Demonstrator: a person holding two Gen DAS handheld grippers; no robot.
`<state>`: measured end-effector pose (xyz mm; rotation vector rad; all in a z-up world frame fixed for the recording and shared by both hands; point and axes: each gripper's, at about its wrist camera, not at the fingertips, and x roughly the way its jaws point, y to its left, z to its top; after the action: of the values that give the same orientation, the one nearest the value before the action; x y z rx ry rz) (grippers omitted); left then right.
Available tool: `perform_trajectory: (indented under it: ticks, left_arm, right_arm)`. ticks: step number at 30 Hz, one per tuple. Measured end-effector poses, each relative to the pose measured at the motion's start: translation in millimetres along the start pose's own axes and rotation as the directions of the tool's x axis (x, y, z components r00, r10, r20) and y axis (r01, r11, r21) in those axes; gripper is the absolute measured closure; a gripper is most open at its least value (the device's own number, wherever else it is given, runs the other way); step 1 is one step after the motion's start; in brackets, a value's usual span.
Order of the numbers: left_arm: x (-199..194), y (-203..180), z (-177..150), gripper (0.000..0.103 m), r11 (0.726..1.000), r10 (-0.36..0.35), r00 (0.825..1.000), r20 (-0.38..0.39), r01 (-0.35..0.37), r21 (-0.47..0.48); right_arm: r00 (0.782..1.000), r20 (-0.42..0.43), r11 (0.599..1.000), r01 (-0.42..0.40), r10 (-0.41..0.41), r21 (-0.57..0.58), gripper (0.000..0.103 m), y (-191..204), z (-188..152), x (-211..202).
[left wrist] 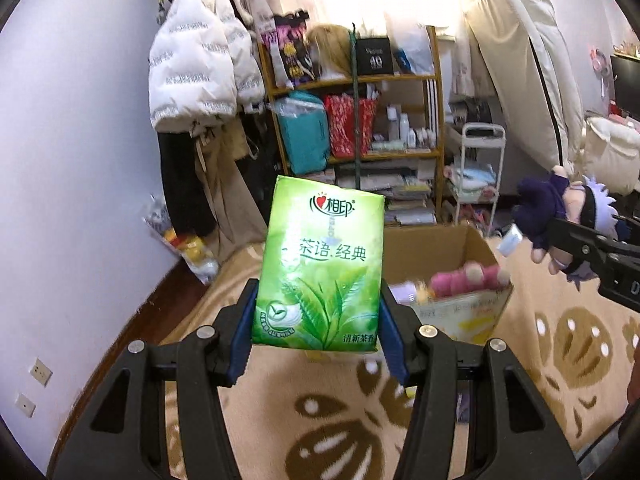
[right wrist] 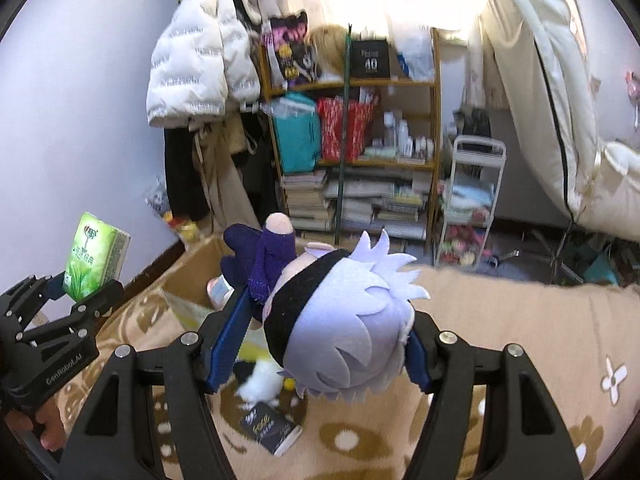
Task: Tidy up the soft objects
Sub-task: 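Lift the green tissue pack and doll with both tools and carry them over the box, then open both tools to drop the green tissue pack and doll into the box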
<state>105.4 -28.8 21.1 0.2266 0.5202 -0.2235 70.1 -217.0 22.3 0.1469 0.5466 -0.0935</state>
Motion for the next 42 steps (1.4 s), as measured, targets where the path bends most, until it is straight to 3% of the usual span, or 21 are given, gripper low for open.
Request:
perform_trajectory:
  ticks: [7,15,21,33,42]
  left_arm:
    - [5,3,27,0.049,0.999,-0.024,1.000,0.013,0.024,-0.022]
    - [17,-1,51,0.049,1.000,0.000,0.999,0.035,0.000,-0.003]
    - [37,-2,50,0.049,1.000,0.009,1.000,0.013,-0.009,0.005]
    - [83,-2,26,0.049,1.000,-0.009,0.997,-0.076,0.008,-0.017]
    - [108,-5,13,0.049,1.000,-0.028,0.991,-0.131,0.026,-0.014]
  right_arm:
    - [0.994,0.103,0.999,0.031,-0.034,0.032,0.031,-4,22,-2]
    - [0.990,0.138,1.000,0.019,-0.020,0.010,0.031,-10,40,13]
    - [0.987,0.159,1.000,0.012,-0.008,-0.024,0.031,-13,52,22]
    - [0.996,0.066,0.993,-0.068,0.061,0.097,0.030,-29,35,60]
    - [0.995,-0.026,0.992,-0.098,0.100,0.082,0.028,-18,13,95]
